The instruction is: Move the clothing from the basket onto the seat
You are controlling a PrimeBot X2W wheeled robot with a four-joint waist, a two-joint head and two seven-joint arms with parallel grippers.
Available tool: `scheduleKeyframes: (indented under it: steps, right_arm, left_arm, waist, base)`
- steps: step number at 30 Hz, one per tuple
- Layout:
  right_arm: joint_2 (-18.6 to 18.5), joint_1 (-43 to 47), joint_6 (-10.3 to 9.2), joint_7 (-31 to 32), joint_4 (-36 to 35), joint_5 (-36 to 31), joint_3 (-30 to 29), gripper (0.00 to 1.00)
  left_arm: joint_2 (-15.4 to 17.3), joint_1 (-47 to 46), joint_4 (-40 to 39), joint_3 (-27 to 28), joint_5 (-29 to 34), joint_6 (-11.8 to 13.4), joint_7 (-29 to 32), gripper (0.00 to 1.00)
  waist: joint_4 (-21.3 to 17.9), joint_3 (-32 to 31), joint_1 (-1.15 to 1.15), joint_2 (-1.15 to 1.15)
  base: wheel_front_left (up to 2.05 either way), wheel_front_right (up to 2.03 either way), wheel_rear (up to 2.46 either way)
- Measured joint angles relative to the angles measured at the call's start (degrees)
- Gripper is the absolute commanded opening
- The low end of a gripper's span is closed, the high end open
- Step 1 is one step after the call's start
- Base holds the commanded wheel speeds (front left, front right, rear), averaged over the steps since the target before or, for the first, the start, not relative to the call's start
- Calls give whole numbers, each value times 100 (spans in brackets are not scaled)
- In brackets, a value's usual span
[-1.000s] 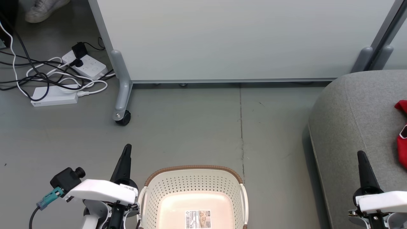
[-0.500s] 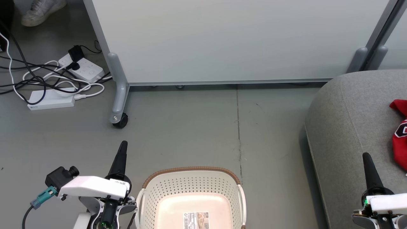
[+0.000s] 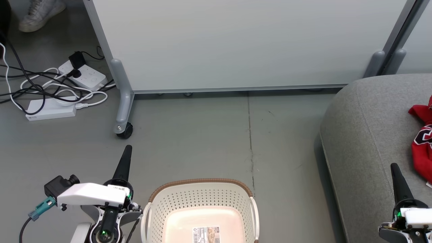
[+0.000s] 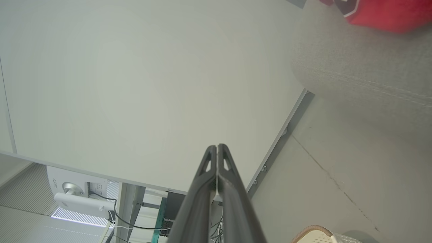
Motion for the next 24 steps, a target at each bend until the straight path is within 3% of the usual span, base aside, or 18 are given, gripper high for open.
scheduleKeyframes:
  steps: [24]
  right_arm:
    - [-94,117,0,132,-90,1229,-113,0]
  left_arm:
    - [13,-205,105,183,-1061,-144,275,0]
  waist:
    - [-128,-70,0,0]
  base:
    - [0,0,0]
